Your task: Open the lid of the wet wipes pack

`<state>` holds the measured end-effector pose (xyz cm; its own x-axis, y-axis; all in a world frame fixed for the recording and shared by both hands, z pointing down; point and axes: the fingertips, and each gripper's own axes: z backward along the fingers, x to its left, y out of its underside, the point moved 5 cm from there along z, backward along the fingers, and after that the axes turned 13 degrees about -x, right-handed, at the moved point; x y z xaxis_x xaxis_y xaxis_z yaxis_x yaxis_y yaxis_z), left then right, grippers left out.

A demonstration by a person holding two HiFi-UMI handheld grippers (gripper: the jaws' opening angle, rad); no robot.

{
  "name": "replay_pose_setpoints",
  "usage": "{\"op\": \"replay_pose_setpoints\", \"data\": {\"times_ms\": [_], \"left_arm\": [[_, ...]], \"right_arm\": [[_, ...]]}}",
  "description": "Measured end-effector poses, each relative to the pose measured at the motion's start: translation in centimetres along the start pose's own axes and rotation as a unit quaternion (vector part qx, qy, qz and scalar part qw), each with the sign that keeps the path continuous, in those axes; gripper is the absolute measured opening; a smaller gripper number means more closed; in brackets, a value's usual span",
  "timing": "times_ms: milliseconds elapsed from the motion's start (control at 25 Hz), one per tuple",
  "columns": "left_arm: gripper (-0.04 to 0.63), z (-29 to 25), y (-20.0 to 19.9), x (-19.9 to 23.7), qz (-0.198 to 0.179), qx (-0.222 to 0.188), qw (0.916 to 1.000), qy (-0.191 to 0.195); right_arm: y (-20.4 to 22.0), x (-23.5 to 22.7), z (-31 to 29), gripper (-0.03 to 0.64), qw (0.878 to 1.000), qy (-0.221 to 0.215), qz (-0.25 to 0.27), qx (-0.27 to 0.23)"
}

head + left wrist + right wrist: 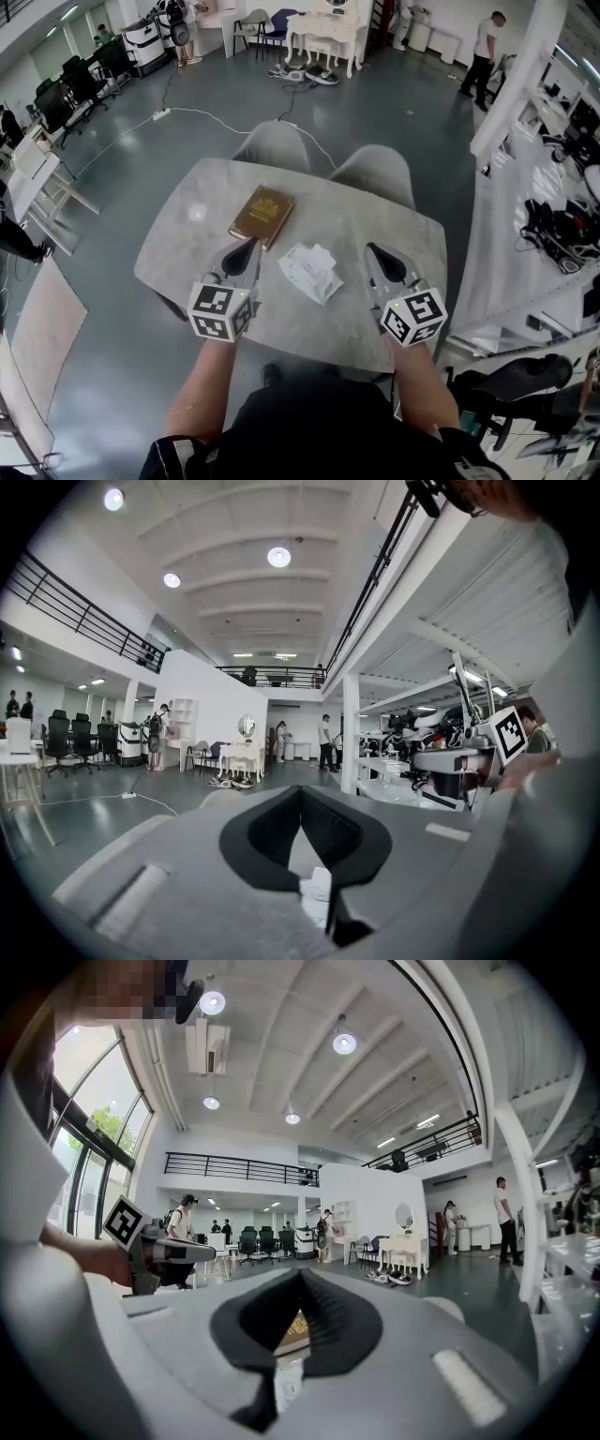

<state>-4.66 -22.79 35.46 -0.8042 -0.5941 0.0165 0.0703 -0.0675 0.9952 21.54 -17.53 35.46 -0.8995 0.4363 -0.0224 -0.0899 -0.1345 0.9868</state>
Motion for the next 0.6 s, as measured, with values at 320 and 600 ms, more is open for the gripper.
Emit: {"op": "replay_pose_setpoints", "data": {"times_ms": [320,600], "left_arm": [[0.011,-0.1,-0.1,0.2,0.006,-0.003,1.0000,0.000],[0.011,0.1,1.0,0.8,0.004,-0.002,1.0000,-0.002]], "right_arm": [[0.0,0.4,-0.5,0.002,1.000,-0.007,-0.003,0.004],[0.7,0.5,-0.5,0.002,1.000,-0.008,-0.006,0.010]]}}
